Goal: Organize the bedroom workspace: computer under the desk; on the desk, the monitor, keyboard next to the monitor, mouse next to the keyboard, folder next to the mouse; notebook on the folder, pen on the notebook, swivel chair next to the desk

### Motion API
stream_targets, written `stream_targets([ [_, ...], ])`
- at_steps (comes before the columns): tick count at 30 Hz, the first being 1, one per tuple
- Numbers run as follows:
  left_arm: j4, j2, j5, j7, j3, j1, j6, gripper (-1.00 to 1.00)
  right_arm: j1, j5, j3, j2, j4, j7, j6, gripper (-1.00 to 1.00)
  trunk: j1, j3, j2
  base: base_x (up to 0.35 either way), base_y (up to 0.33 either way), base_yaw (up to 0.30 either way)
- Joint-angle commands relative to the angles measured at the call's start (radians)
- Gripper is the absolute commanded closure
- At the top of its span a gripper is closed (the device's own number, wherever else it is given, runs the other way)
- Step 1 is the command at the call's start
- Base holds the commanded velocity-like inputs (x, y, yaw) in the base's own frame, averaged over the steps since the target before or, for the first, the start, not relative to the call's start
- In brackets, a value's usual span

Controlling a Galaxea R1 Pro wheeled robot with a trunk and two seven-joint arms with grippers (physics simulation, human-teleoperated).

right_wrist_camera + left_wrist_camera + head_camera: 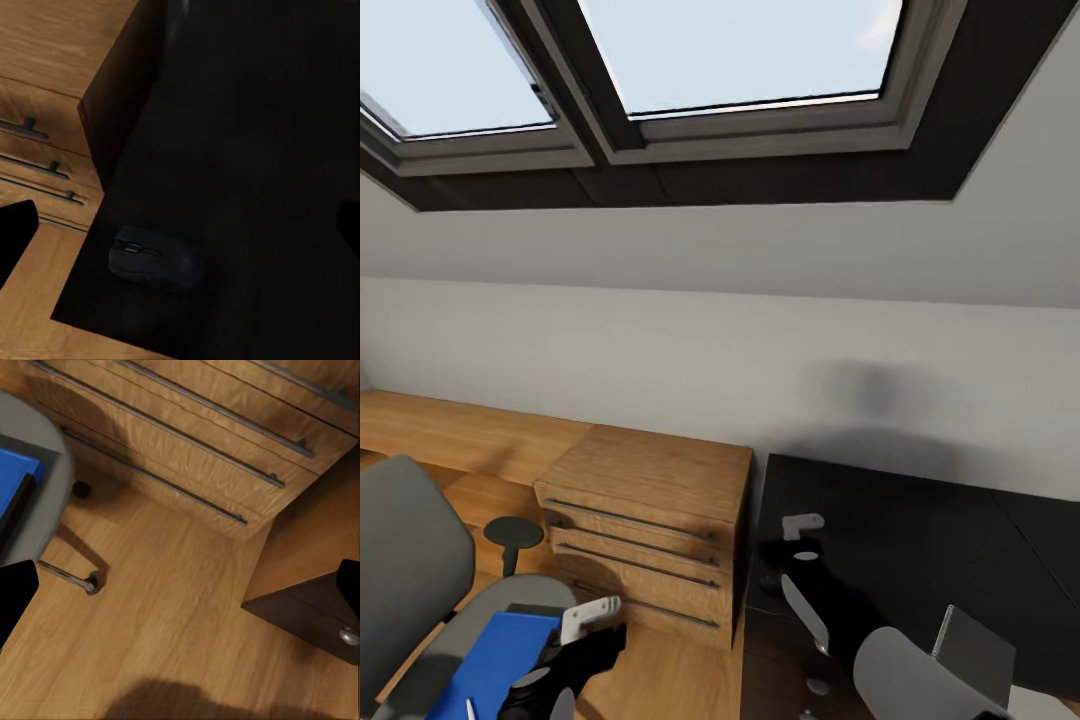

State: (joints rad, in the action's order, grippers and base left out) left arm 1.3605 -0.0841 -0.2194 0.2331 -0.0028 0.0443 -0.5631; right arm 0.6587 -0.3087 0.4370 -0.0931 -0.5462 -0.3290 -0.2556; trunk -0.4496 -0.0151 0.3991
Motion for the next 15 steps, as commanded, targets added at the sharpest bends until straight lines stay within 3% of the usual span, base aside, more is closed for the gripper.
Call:
stream_targets([
  [1,0.009,0.0,-0.011,0.008,0.0,0.0,-0.004,-1.0,0.004,-0.009,0.007,0.0,0.013,-0.008,-0.002,-1.0,0.0,0.0,0.001,0.003,0.0,0.0],
  [9,0.058,0.0,-0.011,0.008,-0.002,-0.001,-0.003,-1.0,0.026,-0.011,0.006,-0.002,0.082,-0.007,0.005,-1.0,0.0,0.0,0.001,0.009,0.0,0.0],
  [13,0.06,0.001,-0.011,0.008,-0.002,-0.001,-0.004,-1.0,0.027,-0.015,0.005,-0.003,0.084,-0.007,0.001,-1.0,0.0,0.0,0.001,0.192,0.0,0.0],
  [15,0.06,0.0,-0.011,0.007,-0.002,-0.001,-0.006,-1.0,0.027,-0.017,-0.022,-0.016,0.084,-0.012,-0.008,-1.0,0.0,0.0,0.001,0.017,0.0,0.0],
])
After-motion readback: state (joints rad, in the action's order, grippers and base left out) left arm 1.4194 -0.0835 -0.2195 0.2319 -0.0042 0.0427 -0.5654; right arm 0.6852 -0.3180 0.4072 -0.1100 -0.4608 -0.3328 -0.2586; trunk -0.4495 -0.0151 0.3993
